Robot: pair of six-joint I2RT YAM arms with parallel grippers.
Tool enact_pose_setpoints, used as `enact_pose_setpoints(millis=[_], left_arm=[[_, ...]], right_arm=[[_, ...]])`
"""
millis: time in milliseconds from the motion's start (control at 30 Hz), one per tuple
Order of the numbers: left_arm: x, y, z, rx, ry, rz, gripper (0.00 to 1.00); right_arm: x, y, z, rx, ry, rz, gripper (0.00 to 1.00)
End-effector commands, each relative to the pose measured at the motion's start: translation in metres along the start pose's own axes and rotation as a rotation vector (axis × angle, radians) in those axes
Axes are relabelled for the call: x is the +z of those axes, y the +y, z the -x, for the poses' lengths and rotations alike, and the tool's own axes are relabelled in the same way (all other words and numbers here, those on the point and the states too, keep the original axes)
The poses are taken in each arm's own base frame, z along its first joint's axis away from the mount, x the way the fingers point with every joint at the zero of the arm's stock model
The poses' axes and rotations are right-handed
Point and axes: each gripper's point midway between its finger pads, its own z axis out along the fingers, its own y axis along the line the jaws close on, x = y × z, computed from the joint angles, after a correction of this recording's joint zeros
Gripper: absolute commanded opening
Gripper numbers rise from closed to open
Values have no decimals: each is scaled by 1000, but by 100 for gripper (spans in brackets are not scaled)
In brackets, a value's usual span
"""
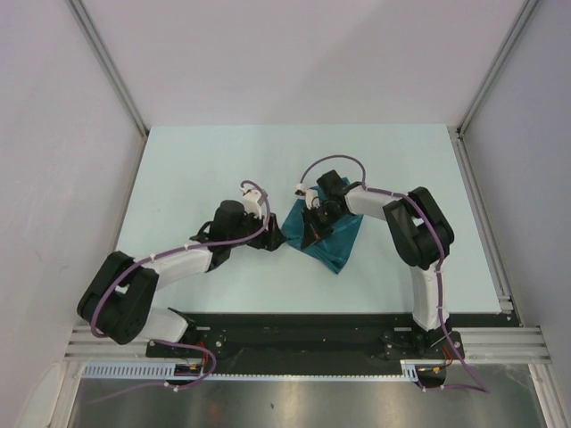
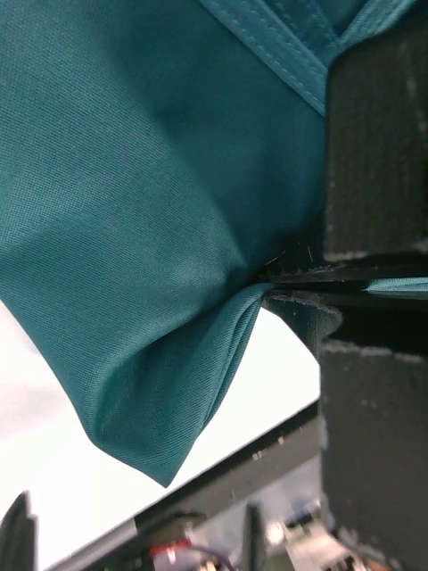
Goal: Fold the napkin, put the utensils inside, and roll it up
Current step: Roll the napkin with the utensil
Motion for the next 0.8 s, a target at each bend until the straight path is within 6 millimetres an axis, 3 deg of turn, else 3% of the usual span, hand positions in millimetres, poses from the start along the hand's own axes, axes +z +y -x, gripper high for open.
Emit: enact_pose_setpoints(millis=[0,300,467,767], left_arm=[[12,-18,18,120,-53,-51,78],[33,-13,20,143,-25,0,72],[38,-12,21,140,-23,8,63],[44,-10,11,124,28,7,57]], right_arm=[[4,2,-10,75,61,69,0],[8,-15,-15,149,90,78,0],[8,-20,-16,165,93,84,0],[6,-23,-13,175,83,82,0]])
